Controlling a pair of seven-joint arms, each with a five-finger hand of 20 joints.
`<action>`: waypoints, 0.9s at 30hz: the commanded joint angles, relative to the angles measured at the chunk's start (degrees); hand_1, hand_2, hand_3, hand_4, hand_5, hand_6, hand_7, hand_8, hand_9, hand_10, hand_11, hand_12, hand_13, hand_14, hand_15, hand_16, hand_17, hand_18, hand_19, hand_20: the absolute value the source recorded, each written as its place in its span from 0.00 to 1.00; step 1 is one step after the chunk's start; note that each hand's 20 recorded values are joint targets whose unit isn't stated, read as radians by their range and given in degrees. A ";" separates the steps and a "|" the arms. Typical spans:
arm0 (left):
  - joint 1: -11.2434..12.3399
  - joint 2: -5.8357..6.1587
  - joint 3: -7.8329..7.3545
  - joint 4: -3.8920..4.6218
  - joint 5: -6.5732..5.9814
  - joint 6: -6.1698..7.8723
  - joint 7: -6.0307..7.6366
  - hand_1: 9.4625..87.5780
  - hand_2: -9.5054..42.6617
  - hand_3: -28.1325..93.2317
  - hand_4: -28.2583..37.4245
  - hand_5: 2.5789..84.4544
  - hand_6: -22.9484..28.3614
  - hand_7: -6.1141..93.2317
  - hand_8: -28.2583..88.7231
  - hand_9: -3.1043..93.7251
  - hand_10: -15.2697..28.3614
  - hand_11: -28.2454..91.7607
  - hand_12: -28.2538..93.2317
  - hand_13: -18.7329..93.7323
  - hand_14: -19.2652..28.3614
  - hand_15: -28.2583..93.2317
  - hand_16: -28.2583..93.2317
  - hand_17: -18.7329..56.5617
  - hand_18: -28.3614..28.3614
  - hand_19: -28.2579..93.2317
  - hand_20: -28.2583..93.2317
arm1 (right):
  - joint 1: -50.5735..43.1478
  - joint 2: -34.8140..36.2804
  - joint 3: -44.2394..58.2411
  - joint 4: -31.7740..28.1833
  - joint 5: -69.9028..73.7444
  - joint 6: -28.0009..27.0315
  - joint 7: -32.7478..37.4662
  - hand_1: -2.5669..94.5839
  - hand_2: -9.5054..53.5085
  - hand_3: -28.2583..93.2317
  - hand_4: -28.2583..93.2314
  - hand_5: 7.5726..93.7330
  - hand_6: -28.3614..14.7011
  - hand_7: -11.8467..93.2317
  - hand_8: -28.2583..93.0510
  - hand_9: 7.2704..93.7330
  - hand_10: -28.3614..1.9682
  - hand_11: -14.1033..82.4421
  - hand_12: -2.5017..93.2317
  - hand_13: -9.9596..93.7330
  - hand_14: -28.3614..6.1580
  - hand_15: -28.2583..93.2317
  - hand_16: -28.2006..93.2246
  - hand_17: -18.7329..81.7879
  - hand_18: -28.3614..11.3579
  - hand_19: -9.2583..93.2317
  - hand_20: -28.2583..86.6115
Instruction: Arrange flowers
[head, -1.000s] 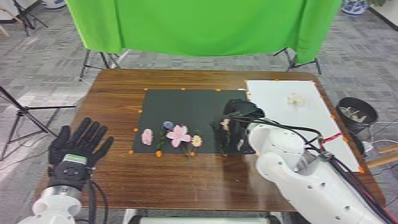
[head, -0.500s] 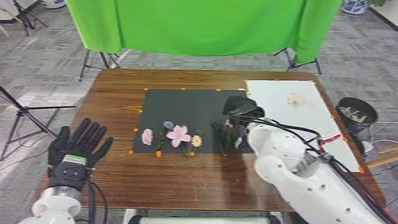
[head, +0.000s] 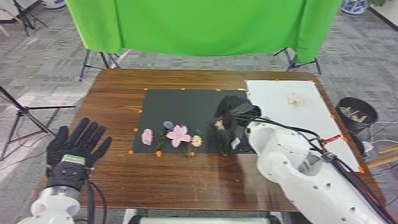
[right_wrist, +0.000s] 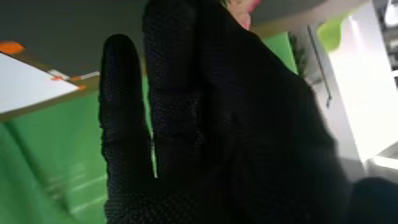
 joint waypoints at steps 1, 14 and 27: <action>0.70 -0.22 -0.45 -0.45 -0.24 0.65 -0.01 0.24 0.50 0.82 0.00 0.48 0.63 0.23 0.16 0.43 0.72 0.43 0.34 0.42 0.73 0.56 0.18 0.14 0.77 0.57 0.32 | -0.28 -0.34 0.14 -0.38 -0.25 -1.76 2.26 1.00 0.00 0.00 0.40 0.63 0.67 0.28 0.13 0.74 0.57 0.26 0.20 0.78 0.66 0.42 0.57 0.50 0.31 0.62 0.46; 0.79 -0.01 -0.43 -0.48 -0.39 0.35 0.11 0.24 0.50 0.82 0.00 0.48 0.63 0.23 0.16 0.43 0.72 0.43 0.34 0.42 0.73 0.56 0.18 0.14 0.77 0.57 0.32 | -0.81 -0.50 3.05 -1.84 1.15 -4.01 3.68 0.87 0.00 0.00 0.62 0.56 0.60 0.26 0.13 0.57 0.42 0.23 0.16 0.68 0.49 0.48 0.41 0.47 0.26 0.65 0.42; -0.11 0.49 0.64 -0.58 -0.26 -0.31 1.23 0.24 0.50 0.82 0.00 0.48 0.63 0.23 0.16 0.43 0.72 0.43 0.34 0.42 0.73 0.56 0.18 0.14 0.77 0.57 0.32 | 2.96 4.58 9.02 2.76 -2.35 -1.63 7.39 0.44 0.00 0.87 0.00 0.51 0.57 0.25 0.14 0.46 0.40 0.22 0.17 0.56 0.37 0.49 0.38 0.43 0.23 0.66 0.40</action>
